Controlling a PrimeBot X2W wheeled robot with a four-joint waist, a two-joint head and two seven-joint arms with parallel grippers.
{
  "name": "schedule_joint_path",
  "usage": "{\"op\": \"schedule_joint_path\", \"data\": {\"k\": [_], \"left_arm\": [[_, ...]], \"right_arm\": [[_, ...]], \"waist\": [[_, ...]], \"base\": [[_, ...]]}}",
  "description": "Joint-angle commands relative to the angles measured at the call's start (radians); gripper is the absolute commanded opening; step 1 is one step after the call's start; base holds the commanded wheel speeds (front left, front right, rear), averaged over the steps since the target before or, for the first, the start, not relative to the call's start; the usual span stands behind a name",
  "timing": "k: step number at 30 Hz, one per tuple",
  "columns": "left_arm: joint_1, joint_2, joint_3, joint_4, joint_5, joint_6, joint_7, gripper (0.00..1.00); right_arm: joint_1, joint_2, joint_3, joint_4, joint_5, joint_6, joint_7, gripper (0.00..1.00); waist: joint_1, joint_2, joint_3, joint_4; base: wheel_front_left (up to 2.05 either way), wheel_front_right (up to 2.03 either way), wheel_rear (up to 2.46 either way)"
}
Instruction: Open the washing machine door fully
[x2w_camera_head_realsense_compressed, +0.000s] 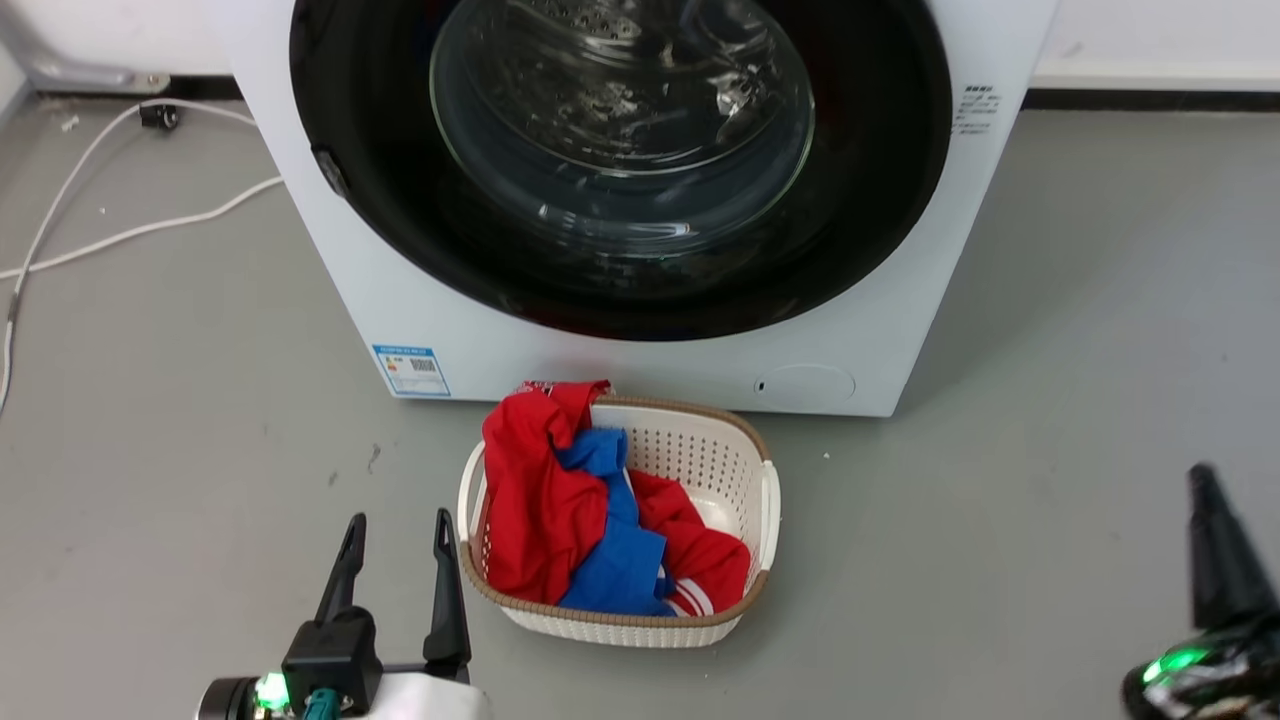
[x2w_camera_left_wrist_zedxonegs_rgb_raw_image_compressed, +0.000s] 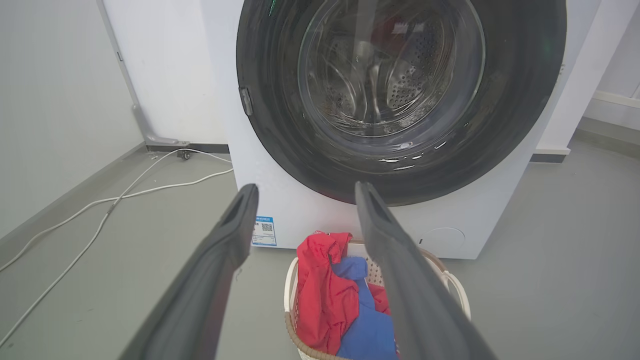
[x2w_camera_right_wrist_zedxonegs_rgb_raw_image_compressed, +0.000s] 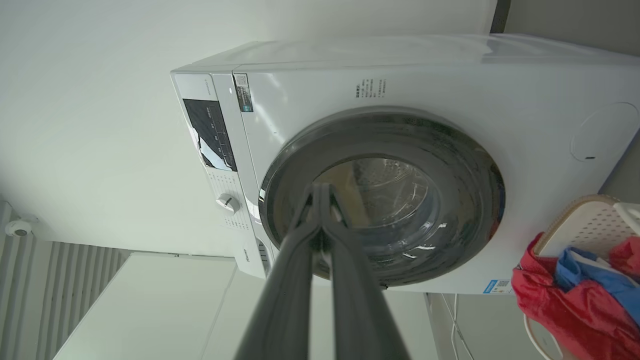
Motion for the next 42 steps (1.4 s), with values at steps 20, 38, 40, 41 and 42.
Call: {"op": "schedule_joint_path", "data": {"k": [20, 38, 40, 41, 42], "left_arm": [[-0.182, 0.0, -0.027, -0.052, 0.032, 0.014, -0.003, 1.0], [-0.287, 0.0, -0.09, -0.058, -0.001, 0.037, -0.003, 1.0], [-0.291, 0.0, -0.095, -0.058, -0.004, 0.039, -0.003, 1.0], [-0.293, 0.0, -0.097, -0.059, -0.005, 0.041, -0.003, 1.0], [-0.296, 0.0, -0.101, -0.06, -0.009, 0.042, -0.003, 1.0]], "right_arm": [[-0.591, -0.298, -0.243, 0.233, -0.014, 0.0, 0.186, 0.0], [-1.061, -0.496, -0.006, 0.417, -0.161, 0.0, 0.353, 0.0], [-1.097, -0.505, 0.026, 0.43, -0.183, 0.0, 0.375, 0.0], [-1.114, -0.509, 0.043, 0.436, -0.196, 0.0, 0.384, 0.0], [-1.129, -0.509, 0.057, 0.443, -0.206, 0.0, 0.395, 0.0]], "waist": [[0.0, 0.0, 0.279, 0.081], [0.0, 0.0, 0.436, 0.154], [0.0, 0.0, 0.445, 0.159], [0.0, 0.0, 0.449, 0.161], [0.0, 0.0, 0.453, 0.164]], "base": [[0.0, 0.0, 0.0], [0.0, 0.0, 0.0], [0.0, 0.0, 0.0], [0.0, 0.0, 0.0], [0.0, 0.0, 0.0]]}}
